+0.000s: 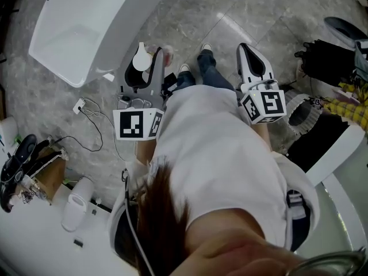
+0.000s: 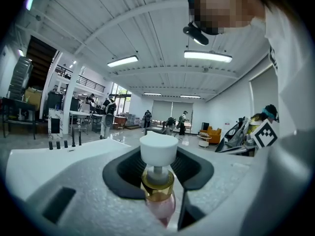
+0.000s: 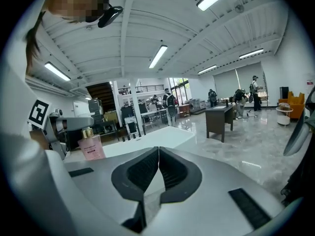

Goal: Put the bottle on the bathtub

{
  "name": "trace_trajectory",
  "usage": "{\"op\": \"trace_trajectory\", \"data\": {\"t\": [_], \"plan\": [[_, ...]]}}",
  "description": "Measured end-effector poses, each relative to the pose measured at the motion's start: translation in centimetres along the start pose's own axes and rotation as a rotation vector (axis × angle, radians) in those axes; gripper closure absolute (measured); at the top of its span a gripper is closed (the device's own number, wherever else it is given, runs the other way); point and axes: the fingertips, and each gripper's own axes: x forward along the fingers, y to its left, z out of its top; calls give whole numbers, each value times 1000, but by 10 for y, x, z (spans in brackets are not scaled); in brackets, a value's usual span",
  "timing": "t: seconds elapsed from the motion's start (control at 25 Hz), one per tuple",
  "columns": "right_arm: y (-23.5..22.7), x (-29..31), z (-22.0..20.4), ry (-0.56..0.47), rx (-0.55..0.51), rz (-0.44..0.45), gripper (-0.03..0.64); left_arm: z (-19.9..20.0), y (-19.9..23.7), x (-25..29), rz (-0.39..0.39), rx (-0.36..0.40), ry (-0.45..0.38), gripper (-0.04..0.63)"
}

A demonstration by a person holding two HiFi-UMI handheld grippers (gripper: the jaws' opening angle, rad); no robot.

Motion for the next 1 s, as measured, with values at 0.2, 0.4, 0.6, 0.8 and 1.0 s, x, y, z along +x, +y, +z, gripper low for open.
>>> {"op": "trace_trajectory", "data": {"t": [0.2, 0.4, 0.6, 0.8, 1.0], "plan": [[-34, 29, 20, -7, -15, 43, 604, 6, -2, 37, 58, 3, -15, 434], [-75, 46, 37, -18, -25, 55, 604, 14, -9, 77, 87, -3, -47, 434], [-109, 56, 50, -29, -28, 63, 604, 23, -17, 109, 109, -1, -73, 434], [-138, 57, 50, -19, -10, 43, 604, 30, -21, 128, 123, 6, -83, 434], [-150, 64, 50, 0, 9, 26, 604, 36, -14, 143, 127, 4, -74, 434]]}}
